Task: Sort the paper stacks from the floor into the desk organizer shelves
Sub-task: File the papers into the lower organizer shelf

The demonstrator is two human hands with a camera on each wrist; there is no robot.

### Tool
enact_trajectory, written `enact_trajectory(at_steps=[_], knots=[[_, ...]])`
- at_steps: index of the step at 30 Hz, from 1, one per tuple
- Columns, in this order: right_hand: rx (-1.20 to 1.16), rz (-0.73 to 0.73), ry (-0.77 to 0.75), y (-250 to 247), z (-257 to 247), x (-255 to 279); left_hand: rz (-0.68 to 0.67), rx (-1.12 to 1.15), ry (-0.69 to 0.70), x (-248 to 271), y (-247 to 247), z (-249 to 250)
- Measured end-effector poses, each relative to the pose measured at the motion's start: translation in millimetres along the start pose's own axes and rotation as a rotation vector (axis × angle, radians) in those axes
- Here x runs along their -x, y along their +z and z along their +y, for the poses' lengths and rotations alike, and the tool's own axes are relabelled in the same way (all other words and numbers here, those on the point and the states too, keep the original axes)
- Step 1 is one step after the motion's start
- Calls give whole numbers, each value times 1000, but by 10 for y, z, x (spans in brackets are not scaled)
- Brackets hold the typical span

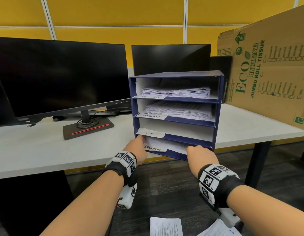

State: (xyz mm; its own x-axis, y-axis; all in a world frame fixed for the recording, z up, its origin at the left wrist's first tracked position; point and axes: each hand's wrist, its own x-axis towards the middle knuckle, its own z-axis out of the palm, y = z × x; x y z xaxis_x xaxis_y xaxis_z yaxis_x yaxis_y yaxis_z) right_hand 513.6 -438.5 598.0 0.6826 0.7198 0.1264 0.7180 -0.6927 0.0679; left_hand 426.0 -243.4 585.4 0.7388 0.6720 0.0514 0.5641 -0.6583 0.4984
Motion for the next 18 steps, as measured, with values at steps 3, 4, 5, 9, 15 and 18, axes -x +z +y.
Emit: enact_trajectory(at_steps=[3, 4, 5, 9, 15, 18], knots=[[-58, -1, 7, 13, 25, 30, -35, 150, -82, 39, 10, 65], [-87, -3, 15, 17, 35, 43, -61, 211, -109, 51, 10, 94], [-121, -3, 30, 15, 47, 63, -80, 260, -124, 57, 9, 128], [-308, 20, 134, 22, 89, 197, -121, 357, -148, 21, 17, 209], [-679, -100, 304, 176, 57, 227, -93, 501, -188, -104, 123, 226], [-947, -121, 369, 185, 77, 149, -102, 547, -180, -107, 119, 240]])
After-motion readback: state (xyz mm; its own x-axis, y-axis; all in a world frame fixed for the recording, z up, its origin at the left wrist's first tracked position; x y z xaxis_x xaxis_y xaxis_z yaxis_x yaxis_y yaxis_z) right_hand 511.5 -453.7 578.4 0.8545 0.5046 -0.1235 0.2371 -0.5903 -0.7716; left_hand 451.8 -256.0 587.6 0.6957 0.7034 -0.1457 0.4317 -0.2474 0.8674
